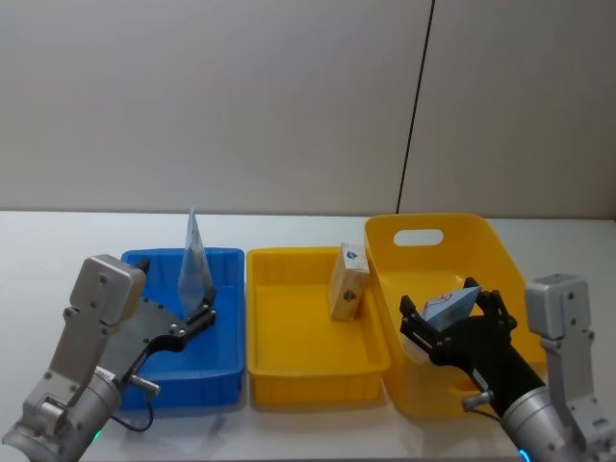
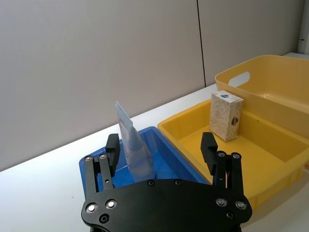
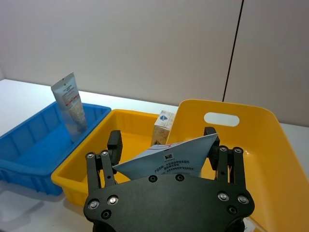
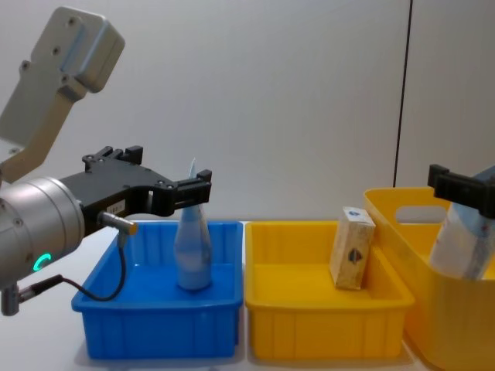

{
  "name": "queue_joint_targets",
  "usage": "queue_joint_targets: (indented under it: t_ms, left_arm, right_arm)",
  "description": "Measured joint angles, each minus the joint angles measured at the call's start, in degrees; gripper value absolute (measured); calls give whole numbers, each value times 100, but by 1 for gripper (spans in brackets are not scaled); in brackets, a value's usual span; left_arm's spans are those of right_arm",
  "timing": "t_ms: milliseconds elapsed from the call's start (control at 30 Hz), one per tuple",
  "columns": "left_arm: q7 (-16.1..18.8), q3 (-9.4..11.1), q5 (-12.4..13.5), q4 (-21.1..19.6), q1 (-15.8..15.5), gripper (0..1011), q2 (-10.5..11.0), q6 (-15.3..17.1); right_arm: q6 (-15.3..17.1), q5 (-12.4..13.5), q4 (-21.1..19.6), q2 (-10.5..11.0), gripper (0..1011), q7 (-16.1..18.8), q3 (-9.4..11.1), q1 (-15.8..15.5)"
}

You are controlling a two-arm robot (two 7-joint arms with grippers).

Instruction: Bimanual collaborative sorting of washing and personal care products

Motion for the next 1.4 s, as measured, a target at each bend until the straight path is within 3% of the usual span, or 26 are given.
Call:
queue_joint_targets:
  t_ms: [1400]
  left_arm:
    - [0, 0, 0, 0, 0, 1001, 0, 0]
  right_arm:
    - [13, 5, -109, 8, 1000, -24, 7, -88]
